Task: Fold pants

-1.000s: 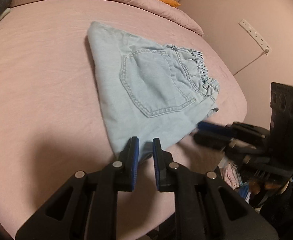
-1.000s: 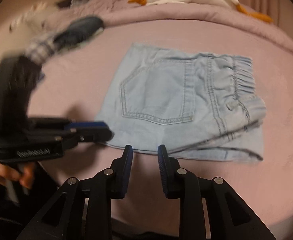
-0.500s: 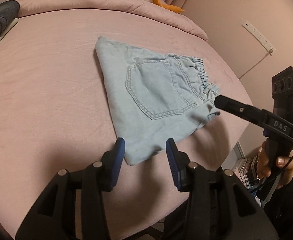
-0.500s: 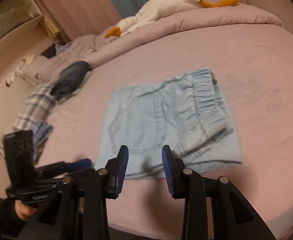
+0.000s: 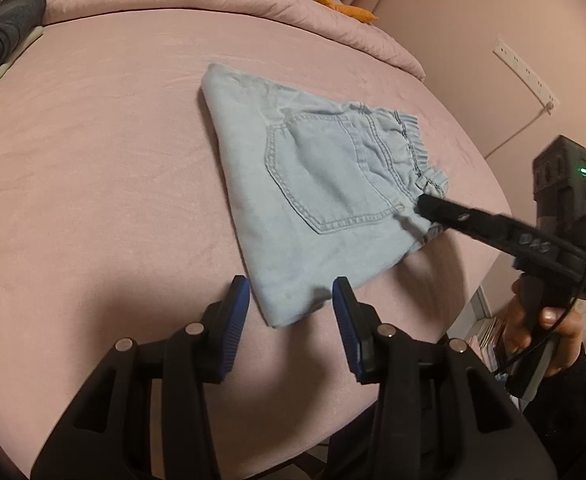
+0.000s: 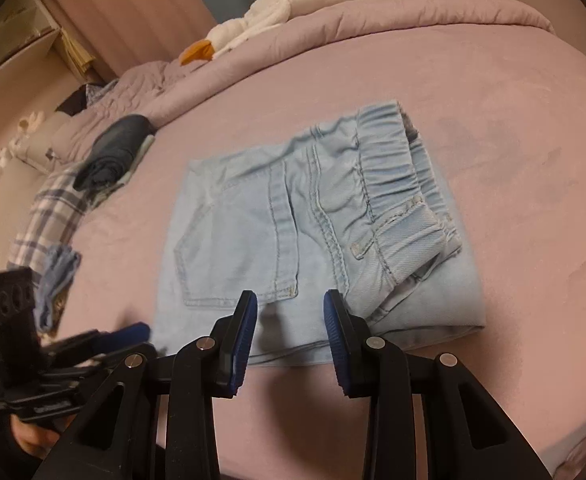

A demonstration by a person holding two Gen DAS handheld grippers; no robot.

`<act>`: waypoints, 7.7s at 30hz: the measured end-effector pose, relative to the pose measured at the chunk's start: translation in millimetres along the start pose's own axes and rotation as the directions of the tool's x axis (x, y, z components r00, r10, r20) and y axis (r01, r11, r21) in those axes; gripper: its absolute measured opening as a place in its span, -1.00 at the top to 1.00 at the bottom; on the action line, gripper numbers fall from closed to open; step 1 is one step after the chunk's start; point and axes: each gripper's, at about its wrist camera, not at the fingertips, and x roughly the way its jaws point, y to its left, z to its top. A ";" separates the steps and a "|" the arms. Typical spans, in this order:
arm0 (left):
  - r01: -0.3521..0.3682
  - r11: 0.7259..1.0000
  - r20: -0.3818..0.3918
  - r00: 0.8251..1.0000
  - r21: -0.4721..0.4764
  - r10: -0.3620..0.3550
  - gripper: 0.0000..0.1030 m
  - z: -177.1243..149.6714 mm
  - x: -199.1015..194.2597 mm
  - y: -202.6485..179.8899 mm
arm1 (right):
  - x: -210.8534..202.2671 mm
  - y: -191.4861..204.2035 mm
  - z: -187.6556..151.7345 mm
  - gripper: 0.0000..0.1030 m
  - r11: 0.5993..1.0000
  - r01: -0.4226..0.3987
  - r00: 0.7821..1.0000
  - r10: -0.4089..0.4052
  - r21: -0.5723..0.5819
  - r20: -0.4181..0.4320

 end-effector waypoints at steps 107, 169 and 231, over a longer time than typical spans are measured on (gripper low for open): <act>0.045 0.995 0.004 0.999 -0.089 -0.044 0.15 75.4 60.9 7.0 | 31.9 -32.3 42.3 0.05 0.997 -0.036 0.999 0.037 0.061 -0.009; -0.051 0.991 0.242 0.967 -0.124 0.080 0.35 26.7 -73.8 49.8 | 31.8 124.9 32.3 0.18 0.948 -0.187 0.982 0.189 -0.256 -0.015; -0.065 0.996 0.230 0.970 -0.055 0.076 0.35 119.7 -15.9 81.5 | 76.2 139.4 79.2 0.18 0.971 -0.091 0.992 0.108 -0.223 0.062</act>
